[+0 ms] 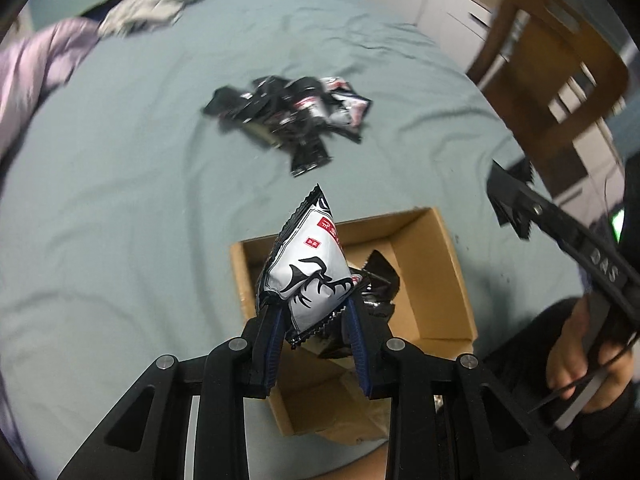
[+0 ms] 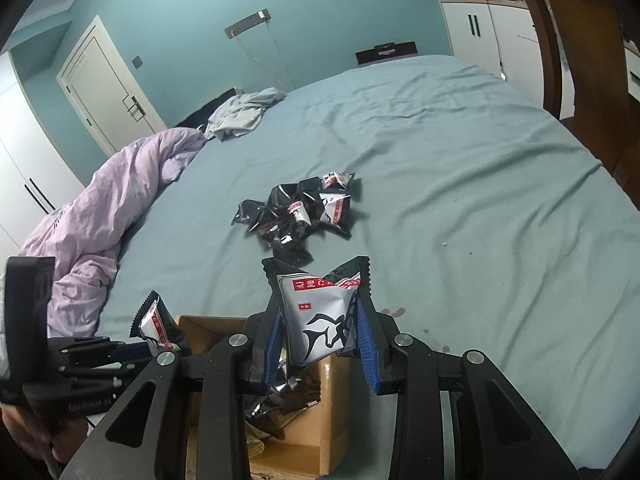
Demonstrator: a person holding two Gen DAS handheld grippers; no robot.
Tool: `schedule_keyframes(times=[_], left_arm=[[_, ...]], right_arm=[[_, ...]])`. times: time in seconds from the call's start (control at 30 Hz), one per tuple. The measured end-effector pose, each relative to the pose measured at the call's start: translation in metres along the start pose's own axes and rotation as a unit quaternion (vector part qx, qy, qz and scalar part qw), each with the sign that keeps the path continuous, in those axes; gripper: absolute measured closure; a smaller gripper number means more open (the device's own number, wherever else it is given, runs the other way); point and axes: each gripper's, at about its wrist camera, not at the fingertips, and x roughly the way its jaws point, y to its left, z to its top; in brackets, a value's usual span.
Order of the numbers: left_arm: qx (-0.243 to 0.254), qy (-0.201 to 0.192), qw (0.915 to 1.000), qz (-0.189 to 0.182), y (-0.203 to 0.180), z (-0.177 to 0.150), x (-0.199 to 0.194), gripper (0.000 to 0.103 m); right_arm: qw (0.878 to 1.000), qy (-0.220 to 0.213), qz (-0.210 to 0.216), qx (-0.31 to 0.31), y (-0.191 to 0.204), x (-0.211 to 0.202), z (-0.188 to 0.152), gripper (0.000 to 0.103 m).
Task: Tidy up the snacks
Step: 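Open the left tool to drop its white packet into the box while the right tool holds its packet, then open the right tool to drop the white packet into the box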
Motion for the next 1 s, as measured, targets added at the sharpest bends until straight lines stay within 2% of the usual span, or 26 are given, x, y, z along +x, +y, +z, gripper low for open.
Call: schedule_keyframes(times=[0.07,0.23,0.37,0.5,0.6,0.77,0.83,0.9,1.0], left_arm=[[0.001,0.000,1.0000,-0.005,0.000,-0.001,0.001,0.074],[0.062,0.012,0.9979,0.010,-0.026,-0.003,0.014,0.073],[0.096,0.035,0.9939,0.042,-0.038,-0.005,0.038,0.073],[0.103,0.066,0.9907,0.059,-0.035,-0.007,0.065,0.073],[0.124,0.053,0.9884,0.070,-0.038,-0.008,0.068,0.070],[0.124,0.043,0.9894,0.062,-0.042,-0.006,0.055,0.053],[0.120,0.020,0.9909,0.056,-0.041,-0.003,0.040,0.034],[0.108,-0.018,0.9920,0.064,-0.038,0.002,0.021,0.020],[0.090,-0.054,0.9911,0.082,-0.028,0.008,0.002,0.019]], right_arm=[[1.000,0.001,0.005,0.000,-0.001,0.001,0.001,0.071],[1.000,0.017,0.003,-0.009,0.000,0.010,0.003,0.071],[0.999,0.024,-0.002,-0.021,0.004,0.015,0.005,0.071],[0.999,0.027,-0.005,-0.027,0.006,0.018,0.007,0.071],[0.999,0.031,-0.005,-0.025,0.005,0.021,0.007,0.071],[0.999,0.031,-0.010,-0.024,0.005,0.020,0.007,0.071],[0.999,0.029,-0.011,-0.025,0.006,0.019,0.007,0.071],[0.999,0.027,-0.015,-0.030,0.009,0.016,0.006,0.071],[0.998,0.022,-0.020,-0.048,0.016,0.014,0.003,0.071]])
